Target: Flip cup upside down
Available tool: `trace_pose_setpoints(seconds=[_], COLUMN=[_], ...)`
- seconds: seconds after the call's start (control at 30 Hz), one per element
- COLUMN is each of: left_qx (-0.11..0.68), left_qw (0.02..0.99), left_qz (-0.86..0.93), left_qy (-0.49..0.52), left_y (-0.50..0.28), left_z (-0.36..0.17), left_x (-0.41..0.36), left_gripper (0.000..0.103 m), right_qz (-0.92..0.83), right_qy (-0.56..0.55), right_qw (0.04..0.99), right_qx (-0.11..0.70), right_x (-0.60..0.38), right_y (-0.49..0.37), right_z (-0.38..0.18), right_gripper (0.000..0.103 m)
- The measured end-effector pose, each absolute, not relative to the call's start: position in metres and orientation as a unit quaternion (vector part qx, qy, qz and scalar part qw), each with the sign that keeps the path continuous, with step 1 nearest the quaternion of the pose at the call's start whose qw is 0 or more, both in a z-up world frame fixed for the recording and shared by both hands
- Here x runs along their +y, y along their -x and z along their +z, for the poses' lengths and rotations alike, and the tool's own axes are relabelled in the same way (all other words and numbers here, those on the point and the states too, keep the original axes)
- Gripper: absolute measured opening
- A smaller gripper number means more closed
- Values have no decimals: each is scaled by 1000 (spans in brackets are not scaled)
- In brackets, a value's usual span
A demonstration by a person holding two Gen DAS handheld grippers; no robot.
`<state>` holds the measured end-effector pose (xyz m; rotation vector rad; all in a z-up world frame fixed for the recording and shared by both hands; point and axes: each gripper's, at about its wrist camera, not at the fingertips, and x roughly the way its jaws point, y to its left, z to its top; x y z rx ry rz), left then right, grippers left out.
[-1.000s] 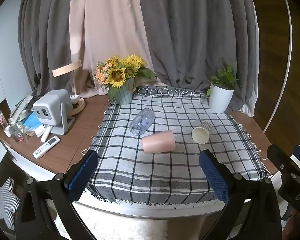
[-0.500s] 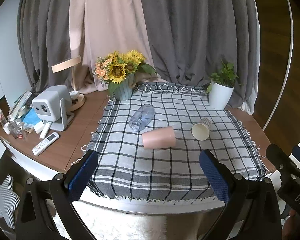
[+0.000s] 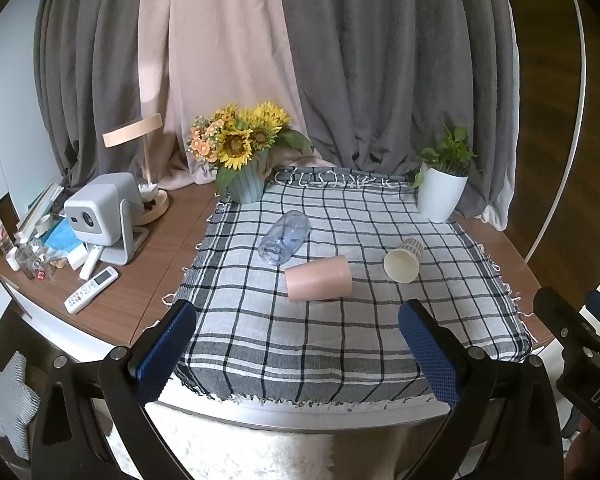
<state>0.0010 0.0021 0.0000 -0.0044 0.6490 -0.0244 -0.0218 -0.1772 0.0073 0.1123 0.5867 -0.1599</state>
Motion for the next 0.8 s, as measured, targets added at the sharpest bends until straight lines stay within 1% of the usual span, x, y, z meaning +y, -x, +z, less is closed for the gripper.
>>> trace_pose_setpoints(seconds=[0.8], left_qx=[316], left_qw=[949], left_qz=[-16], left_qy=[2], left_y=[-8], left_z=[4], left_x=[5], left_gripper=[103], right_qz=[-79], right_qy=[-54], right_qw=[953], right_qx=[288], right_x=[-177], right_y=[17], right_z=[12], right_gripper=[98])
